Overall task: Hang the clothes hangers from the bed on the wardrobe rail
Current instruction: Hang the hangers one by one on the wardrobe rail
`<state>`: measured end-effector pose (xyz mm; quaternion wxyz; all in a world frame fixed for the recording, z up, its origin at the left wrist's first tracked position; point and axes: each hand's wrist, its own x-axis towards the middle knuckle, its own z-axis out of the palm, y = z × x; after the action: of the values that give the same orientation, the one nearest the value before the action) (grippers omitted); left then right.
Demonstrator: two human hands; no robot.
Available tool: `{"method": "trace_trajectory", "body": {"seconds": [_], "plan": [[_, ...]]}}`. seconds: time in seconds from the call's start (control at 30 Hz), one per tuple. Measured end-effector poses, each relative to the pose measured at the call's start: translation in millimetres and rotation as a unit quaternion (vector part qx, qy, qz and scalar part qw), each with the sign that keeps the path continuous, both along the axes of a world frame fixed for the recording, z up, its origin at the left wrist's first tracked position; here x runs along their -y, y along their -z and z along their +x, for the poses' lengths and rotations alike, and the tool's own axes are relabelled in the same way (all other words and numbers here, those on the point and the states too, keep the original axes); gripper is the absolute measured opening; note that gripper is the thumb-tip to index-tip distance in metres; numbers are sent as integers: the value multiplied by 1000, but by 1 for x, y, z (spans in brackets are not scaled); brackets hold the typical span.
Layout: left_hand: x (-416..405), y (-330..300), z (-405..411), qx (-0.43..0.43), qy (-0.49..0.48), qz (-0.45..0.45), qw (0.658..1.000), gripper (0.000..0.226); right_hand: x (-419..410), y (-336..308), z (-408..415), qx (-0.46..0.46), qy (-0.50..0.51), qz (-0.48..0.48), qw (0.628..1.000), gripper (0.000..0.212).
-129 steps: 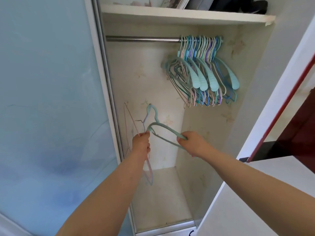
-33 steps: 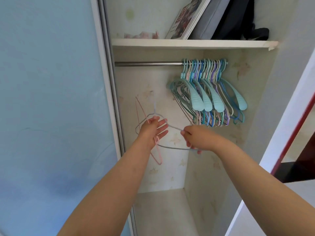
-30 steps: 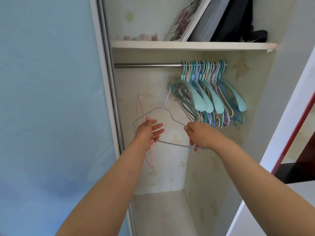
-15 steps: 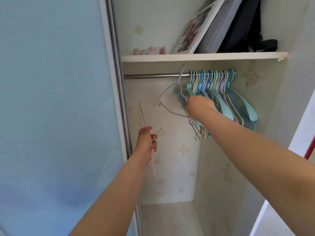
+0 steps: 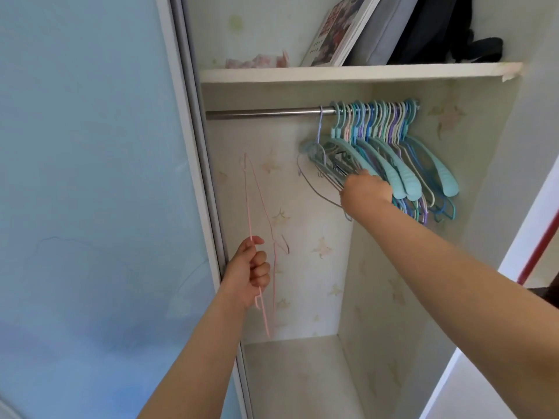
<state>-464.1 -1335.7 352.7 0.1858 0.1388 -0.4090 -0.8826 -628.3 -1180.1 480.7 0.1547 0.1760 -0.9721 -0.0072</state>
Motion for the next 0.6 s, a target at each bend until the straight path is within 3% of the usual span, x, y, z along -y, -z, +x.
{"method": "trace_trajectory", "body": {"seconds": [0.1, 0.23, 0.3, 0.37, 0.4, 0.47, 0.53, 0.6], "plan": [[-8, 12, 5, -7, 9, 17, 1000, 27, 0, 12, 8, -54, -22, -20, 998, 45], [-20, 19, 9, -5, -2, 26, 1000, 28, 9, 18, 18, -79, -157, -107, 979, 43], [-25, 18, 9, -11, -13, 35, 999, 28, 14, 23, 28, -2, -187, -135, 973, 47], [-27, 13, 6, -23, -26, 50, 998, 28, 17, 40, 45, 217, -186, -119, 951, 73], [-28, 10, 3, -28, -33, 62, 997, 28, 18, 54, 55, 375, -180, -119, 901, 87], [-26, 3, -2, -33, -48, 90, 994, 27, 17, 84, 73, 616, -167, -116, 761, 103], [-20, -4, -9, -38, -62, 111, 991, 27, 16, 108, 81, 718, -163, -165, 656, 97], [-12, -10, -15, -41, -77, 125, 988, 27, 15, 121, 82, 719, -149, -273, 621, 73]]}}
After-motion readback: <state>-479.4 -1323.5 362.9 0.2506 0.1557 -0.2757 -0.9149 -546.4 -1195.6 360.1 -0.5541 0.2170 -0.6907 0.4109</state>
